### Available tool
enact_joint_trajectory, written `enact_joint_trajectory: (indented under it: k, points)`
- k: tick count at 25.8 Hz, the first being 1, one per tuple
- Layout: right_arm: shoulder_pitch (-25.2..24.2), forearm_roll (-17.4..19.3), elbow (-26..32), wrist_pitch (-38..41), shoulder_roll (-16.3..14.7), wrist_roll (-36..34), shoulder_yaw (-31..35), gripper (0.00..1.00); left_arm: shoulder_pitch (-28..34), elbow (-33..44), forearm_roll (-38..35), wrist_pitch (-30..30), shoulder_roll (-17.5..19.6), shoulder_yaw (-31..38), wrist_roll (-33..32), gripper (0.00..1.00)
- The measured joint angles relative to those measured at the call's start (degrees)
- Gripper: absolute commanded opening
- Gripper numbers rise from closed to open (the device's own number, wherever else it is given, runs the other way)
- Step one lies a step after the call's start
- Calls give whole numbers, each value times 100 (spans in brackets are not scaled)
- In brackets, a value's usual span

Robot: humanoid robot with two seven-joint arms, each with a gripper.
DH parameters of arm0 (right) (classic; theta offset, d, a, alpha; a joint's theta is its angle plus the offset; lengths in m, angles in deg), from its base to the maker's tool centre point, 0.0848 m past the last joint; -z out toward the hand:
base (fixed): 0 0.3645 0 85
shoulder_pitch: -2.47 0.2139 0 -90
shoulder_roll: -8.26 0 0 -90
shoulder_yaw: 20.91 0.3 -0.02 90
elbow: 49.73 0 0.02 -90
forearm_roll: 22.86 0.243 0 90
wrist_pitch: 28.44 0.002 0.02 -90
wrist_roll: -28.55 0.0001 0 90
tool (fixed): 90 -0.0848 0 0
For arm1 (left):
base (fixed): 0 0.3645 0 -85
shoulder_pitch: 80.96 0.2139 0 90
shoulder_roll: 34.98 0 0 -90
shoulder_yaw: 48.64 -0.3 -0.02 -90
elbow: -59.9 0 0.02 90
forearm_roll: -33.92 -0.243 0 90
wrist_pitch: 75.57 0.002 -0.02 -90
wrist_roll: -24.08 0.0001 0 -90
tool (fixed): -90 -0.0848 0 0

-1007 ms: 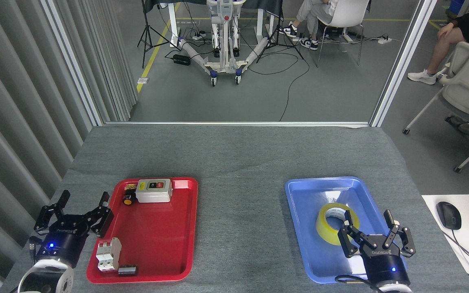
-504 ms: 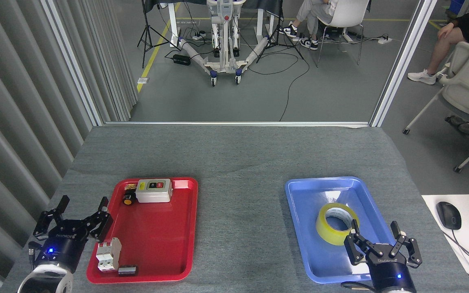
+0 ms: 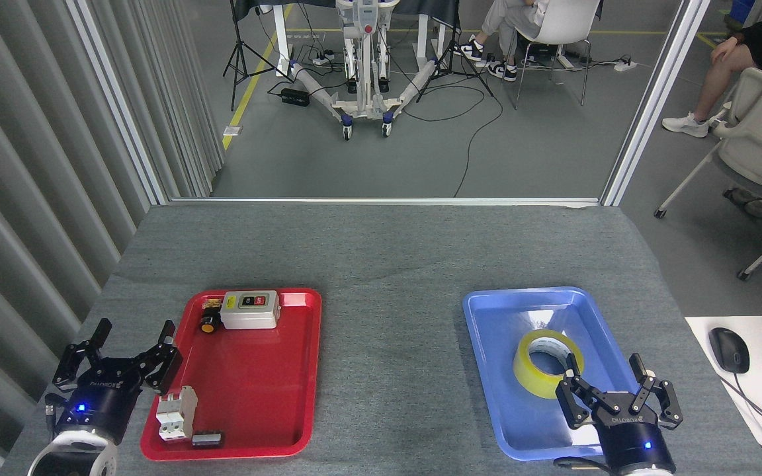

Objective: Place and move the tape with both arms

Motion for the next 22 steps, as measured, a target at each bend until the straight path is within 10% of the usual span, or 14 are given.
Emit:
enact_joint_trajectory:
  k: [22]
  points:
    - [10, 5, 11, -61, -163, -27, -17, 100, -14, 39, 21, 53, -30, 1, -44, 100]
